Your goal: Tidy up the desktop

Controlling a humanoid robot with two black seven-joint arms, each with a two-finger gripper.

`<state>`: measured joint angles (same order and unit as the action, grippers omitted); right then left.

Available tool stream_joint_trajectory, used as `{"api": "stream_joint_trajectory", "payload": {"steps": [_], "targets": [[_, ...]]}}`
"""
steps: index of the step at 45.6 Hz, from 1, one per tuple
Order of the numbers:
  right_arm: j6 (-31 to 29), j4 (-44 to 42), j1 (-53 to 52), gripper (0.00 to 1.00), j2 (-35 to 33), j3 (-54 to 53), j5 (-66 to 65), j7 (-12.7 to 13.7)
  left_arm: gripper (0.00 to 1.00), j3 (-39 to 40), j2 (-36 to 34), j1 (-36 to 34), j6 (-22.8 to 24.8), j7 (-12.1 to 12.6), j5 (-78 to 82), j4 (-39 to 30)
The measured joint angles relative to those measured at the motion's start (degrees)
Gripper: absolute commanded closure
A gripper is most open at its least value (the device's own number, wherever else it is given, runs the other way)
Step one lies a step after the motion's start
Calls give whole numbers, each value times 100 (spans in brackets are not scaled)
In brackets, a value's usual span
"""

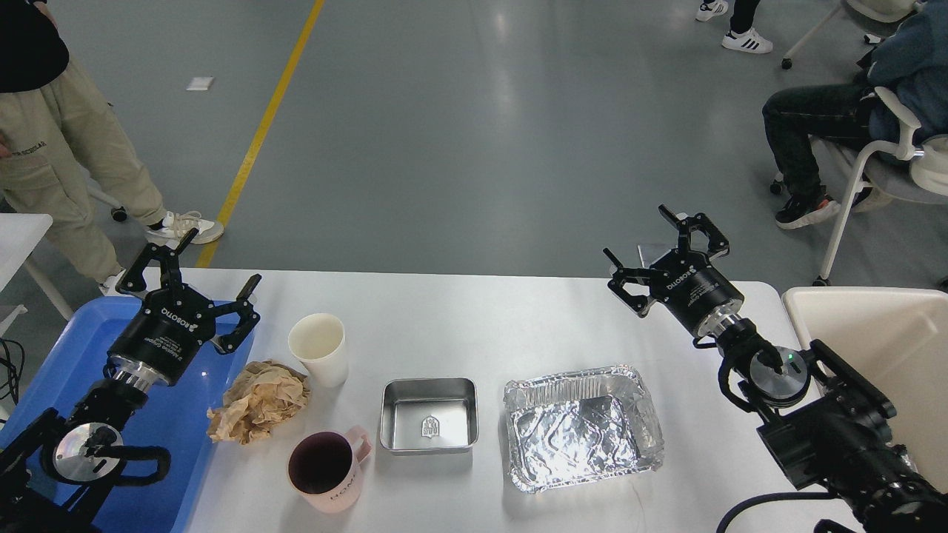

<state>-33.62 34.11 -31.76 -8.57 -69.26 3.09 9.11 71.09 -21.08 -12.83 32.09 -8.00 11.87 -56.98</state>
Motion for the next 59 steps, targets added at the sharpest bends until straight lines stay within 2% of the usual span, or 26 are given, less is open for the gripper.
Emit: {"api": "stream_joint_trajectory", "payload": {"steps": [13,27,48,59], "targets": [[-20,-2,-9,0,-3,9,0,2,3,168,-85,60,-5,59,-1,3],[-22,-6,11,0,58,12,-3,3,3,204,-243,61,-404,55,-17,3],[-22,-1,30,0,85,9,-2,-5,3,204,-230,27,-438,33,7,3],[-22,-1,30,0,90,8,-2,-6,3,218,-240,38,-465,228,0,75]]}}
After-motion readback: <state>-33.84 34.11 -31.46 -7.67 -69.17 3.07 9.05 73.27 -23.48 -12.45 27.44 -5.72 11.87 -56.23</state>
